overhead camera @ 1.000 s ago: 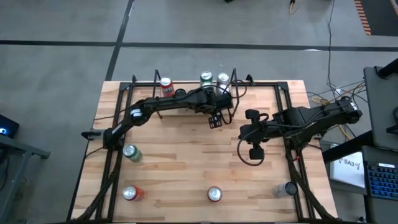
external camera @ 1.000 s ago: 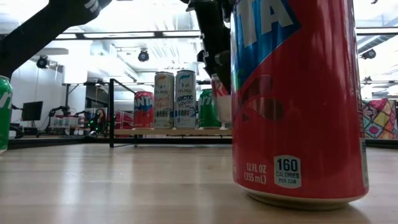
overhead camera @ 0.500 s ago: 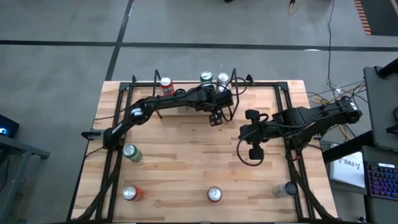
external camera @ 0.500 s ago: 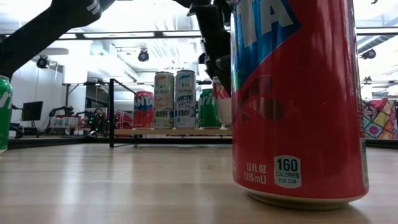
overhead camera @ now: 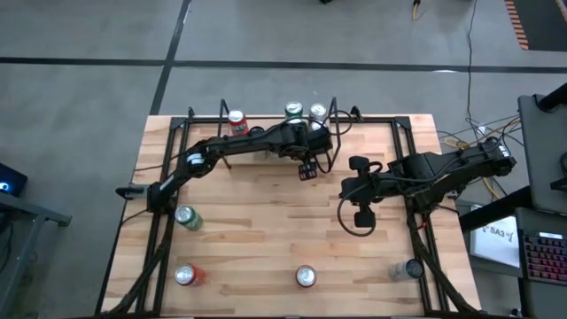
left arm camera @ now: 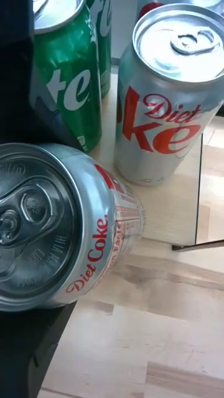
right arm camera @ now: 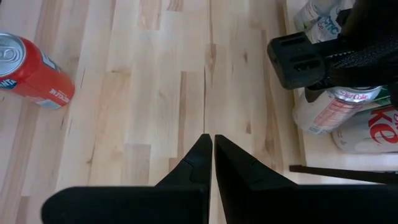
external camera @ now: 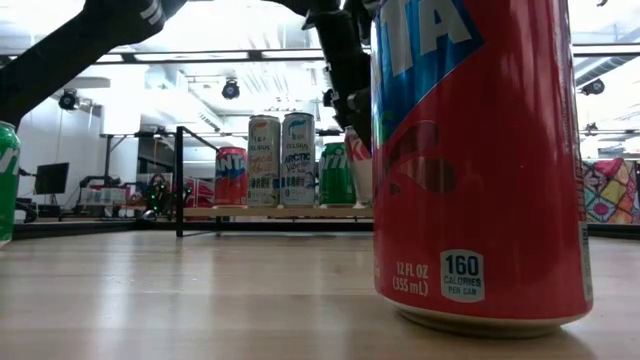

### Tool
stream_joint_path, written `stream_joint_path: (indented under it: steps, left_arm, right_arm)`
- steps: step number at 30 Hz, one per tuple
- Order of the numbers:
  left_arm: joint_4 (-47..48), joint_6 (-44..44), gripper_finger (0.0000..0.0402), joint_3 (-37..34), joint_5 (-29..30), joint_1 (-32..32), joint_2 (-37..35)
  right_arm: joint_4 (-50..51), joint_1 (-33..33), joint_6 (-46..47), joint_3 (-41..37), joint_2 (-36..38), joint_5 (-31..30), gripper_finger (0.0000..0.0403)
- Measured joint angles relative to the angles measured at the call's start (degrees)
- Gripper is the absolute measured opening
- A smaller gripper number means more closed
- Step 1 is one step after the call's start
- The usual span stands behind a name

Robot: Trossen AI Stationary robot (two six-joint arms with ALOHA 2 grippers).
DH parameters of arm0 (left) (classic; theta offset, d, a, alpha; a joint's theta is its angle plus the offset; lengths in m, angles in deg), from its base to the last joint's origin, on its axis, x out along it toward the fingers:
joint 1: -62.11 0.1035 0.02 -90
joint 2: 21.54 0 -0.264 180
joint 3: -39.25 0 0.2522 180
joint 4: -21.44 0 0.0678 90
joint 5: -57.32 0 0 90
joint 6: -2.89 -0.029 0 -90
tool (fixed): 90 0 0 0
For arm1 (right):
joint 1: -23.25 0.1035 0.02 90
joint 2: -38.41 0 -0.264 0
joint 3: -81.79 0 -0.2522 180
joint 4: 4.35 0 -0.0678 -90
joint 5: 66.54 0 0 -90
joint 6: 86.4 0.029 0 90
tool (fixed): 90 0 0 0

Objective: Sort soda cans
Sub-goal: Put the red silver soda can on the shelf and align it with the other red silver soda cans

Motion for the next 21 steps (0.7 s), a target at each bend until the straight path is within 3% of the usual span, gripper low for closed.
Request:
stream_joint_path:
  steps: [17,21]
  left_arm:
    - [0.16,-0.69,0.0289,-0.03,-0.16,1.64,0.01]
    - [-0.11,-0.71,0.0289,-0.22,-2.97,1.64,0.13]
  right_arm:
    - [-0.2,0.02,0.52,0.0,0.0,0.02,0.0009]
    - [-0.2,0.0,0.48,0.0,0.0,0.01,0.0009]
